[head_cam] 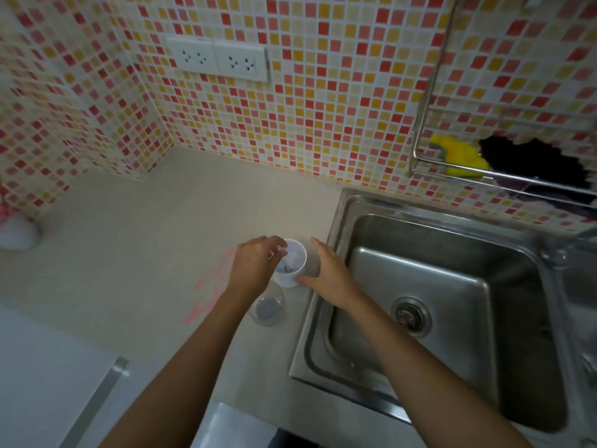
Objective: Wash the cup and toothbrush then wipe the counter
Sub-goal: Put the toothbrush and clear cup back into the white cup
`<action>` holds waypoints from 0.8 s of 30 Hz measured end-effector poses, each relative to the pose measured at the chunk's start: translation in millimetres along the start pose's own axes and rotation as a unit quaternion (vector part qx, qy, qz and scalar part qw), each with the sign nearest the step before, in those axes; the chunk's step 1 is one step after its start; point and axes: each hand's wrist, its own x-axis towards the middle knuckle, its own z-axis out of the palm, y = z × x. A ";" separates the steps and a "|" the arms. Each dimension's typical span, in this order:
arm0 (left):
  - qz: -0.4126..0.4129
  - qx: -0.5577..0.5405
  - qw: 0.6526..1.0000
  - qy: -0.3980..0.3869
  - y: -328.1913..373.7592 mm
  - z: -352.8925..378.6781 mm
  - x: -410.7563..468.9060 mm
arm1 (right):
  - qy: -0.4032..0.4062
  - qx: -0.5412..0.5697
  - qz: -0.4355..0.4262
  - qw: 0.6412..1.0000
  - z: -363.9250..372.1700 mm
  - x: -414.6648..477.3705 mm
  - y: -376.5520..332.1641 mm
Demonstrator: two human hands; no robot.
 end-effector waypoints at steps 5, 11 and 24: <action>0.038 0.035 0.999 -0.001 -4.6 3.2 3.4 | 0.002 0.038 -0.003 0.999 4.3 -2.2 -6.8; 0.059 0.057 0.997 -0.004 -10.3 3.8 8.7 | -0.006 0.067 0.003 0.998 22.0 1.1 -2.9; 0.075 0.014 0.997 -0.031 -16.0 17.1 8.0 | -0.005 0.086 0.007 0.996 28.5 9.1 4.5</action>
